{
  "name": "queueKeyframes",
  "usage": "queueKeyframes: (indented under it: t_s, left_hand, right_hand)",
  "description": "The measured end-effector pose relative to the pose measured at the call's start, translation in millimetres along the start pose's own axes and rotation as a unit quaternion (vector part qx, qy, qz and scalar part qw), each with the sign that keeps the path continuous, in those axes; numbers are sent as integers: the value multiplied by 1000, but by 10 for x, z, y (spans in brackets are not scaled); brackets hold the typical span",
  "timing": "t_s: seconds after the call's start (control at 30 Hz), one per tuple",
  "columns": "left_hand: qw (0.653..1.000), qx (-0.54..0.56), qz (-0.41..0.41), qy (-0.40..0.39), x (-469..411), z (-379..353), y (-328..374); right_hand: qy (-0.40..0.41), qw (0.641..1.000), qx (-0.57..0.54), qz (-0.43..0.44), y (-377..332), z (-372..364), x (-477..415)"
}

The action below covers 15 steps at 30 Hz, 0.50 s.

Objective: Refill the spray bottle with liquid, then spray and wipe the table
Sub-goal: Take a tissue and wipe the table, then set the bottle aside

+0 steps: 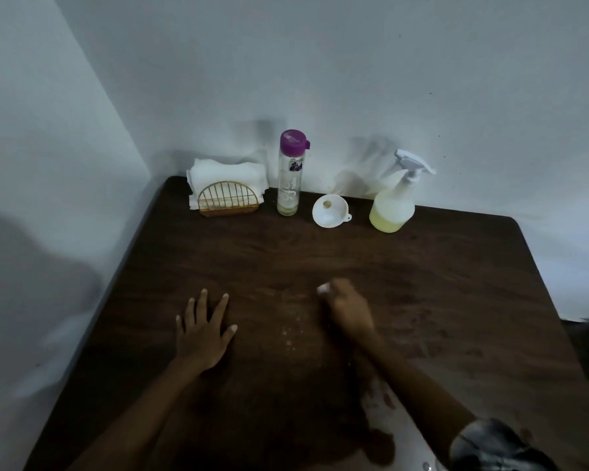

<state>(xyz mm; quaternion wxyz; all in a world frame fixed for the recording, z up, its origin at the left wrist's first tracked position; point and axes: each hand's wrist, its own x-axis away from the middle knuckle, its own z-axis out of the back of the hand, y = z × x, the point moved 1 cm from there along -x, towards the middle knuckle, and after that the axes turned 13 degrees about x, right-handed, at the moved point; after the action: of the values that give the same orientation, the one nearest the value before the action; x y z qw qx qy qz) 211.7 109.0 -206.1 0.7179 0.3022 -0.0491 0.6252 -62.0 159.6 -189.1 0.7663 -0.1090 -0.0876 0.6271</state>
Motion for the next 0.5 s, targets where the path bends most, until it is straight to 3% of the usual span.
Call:
queueKeyframes:
  t_s: [0.1,0.2,0.3,0.43,0.5]
  left_hand:
    - [1000,0,0,-1,1,4,1]
    - [1000,8,-2,0,11,2,9]
    - [1000,10,-3,-1,18,18,12]
    - [1000,11,-2,-5,22,38,25]
    - [1000,11,-3,-5,29,46,22]
  right_hand:
    - [42,981,-19,-189,341,48,-125]
    - [72,974,46,-209,79,-100,-140]
    - [64,988,11,-141,-599,-295,-22]
    - [-42,996,-28,72,-1359,-407,379]
    - [-66,984,-13,168,-1332,-356,500]
